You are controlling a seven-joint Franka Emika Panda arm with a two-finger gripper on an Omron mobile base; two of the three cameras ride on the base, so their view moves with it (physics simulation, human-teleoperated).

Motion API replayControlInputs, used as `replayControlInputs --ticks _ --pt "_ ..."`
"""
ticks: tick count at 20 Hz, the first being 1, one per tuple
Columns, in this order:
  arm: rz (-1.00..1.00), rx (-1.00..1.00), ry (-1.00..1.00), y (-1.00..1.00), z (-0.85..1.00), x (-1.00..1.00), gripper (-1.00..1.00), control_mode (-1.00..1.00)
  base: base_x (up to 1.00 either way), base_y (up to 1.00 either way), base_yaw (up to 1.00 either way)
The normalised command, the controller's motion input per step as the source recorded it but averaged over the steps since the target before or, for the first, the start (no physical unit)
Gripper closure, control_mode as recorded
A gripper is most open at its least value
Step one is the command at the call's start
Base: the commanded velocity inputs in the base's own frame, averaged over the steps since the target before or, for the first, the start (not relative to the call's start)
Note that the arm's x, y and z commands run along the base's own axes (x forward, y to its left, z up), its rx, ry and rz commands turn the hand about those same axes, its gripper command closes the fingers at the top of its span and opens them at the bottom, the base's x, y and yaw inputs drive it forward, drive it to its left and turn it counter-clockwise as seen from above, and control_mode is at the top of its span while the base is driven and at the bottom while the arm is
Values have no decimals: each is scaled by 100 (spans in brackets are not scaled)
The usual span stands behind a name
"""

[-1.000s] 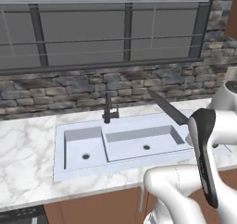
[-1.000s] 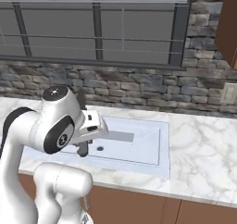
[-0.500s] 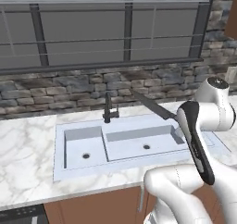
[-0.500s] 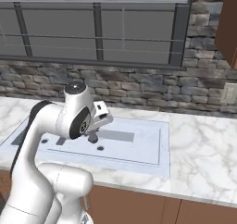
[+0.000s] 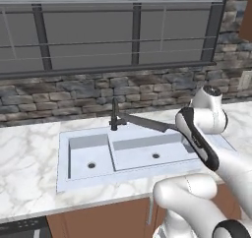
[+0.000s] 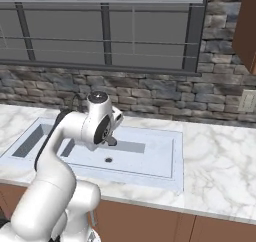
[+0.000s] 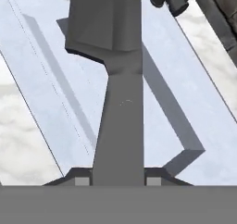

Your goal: Move the cutting board and knife to the sink. Then move spray from the cabinet to the counter.

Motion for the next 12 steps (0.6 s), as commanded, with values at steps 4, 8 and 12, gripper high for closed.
replayControlInputs --ticks 4,8,12 --pt "34 -29 10 0 -32 94 100 -100 0 0 0" --pt "22 -21 17 0 -16 78 100 -100 0 0 0" --pt "14 -17 12 -15 -12 55 100 -100 0 0 0"
